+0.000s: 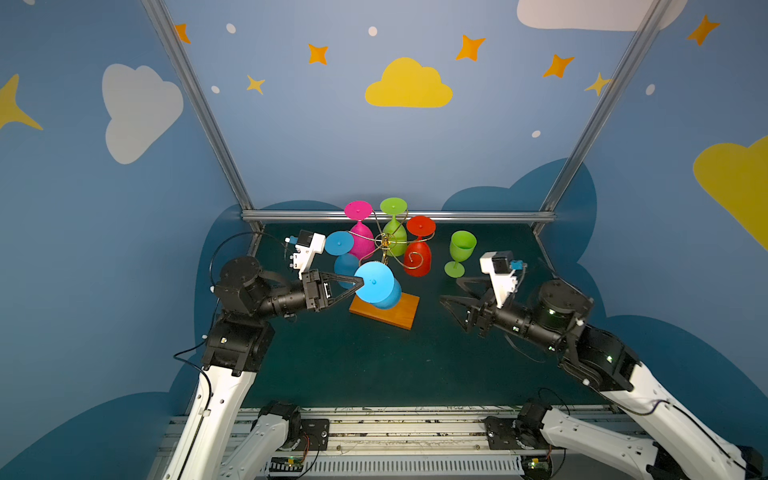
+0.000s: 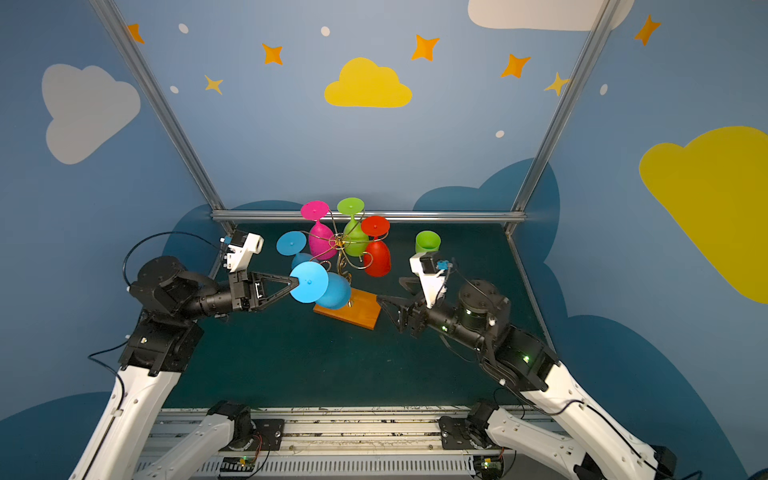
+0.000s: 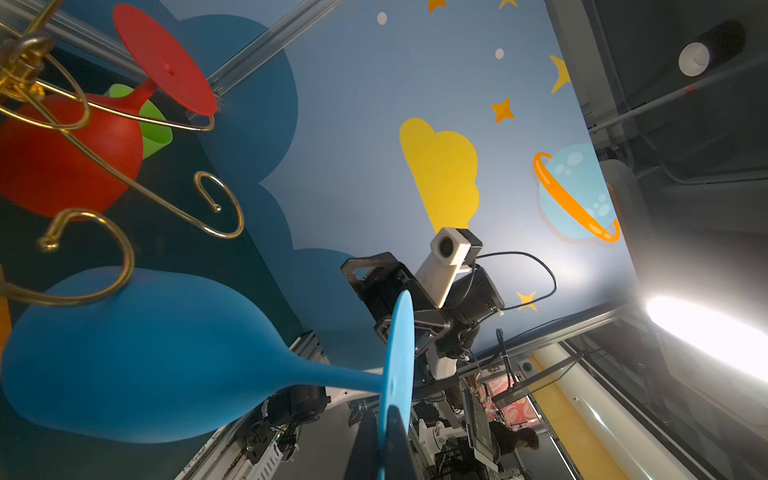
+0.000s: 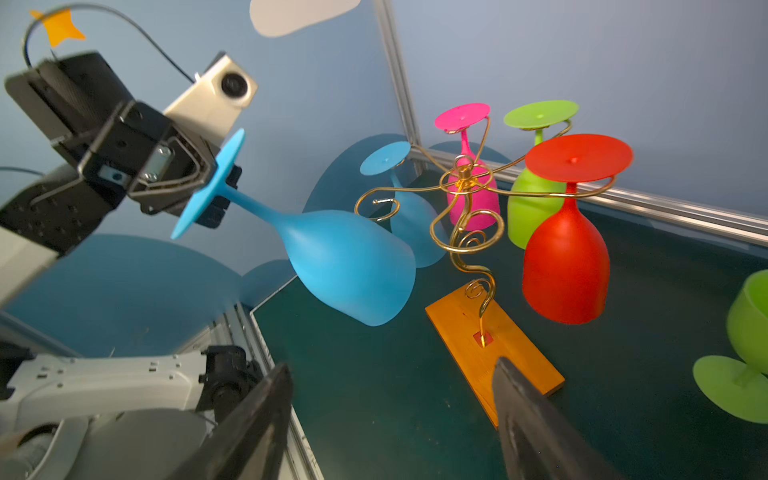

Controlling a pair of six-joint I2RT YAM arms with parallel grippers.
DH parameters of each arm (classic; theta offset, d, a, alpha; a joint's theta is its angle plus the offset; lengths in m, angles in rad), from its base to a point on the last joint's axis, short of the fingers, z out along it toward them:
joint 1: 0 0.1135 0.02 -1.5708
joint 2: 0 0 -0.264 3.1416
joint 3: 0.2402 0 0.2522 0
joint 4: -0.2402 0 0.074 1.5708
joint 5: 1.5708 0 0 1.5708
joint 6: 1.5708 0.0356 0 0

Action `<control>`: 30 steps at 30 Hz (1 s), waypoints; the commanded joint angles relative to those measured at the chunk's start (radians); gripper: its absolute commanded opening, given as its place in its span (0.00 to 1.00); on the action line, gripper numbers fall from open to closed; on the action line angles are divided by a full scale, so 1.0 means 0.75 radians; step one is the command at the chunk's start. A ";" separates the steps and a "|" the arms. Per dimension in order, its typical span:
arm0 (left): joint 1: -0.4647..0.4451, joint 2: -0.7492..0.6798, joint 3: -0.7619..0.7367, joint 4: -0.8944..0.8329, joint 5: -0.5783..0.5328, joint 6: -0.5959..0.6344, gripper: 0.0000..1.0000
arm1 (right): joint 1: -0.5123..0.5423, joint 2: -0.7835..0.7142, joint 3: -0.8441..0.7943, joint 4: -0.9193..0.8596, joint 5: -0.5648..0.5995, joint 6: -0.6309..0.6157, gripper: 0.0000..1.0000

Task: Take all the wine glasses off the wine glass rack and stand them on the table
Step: 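Move the right gripper toward the blue glass bowl held by the left gripper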

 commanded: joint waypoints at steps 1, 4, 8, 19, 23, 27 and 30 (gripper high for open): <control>0.006 -0.027 0.010 0.075 0.055 -0.030 0.04 | 0.001 0.009 0.001 0.123 -0.159 -0.128 0.75; 0.007 -0.033 0.019 0.094 0.084 -0.062 0.04 | 0.003 0.031 -0.009 0.175 -0.207 -0.187 0.75; 0.007 -0.036 0.036 0.108 0.124 -0.095 0.04 | 0.015 0.048 -0.020 0.264 -0.278 -0.284 0.78; 0.007 -0.020 0.080 0.178 0.163 -0.182 0.04 | 0.098 0.264 0.074 0.361 -0.290 -0.583 0.86; 0.007 -0.008 0.092 0.207 0.163 -0.208 0.04 | 0.103 0.337 0.110 0.396 -0.330 -0.602 0.86; 0.005 0.007 0.093 0.243 0.171 -0.239 0.04 | 0.115 0.401 0.147 0.409 -0.360 -0.617 0.87; 0.005 0.013 0.098 0.249 0.173 -0.240 0.04 | 0.125 0.446 0.172 0.416 -0.375 -0.613 0.87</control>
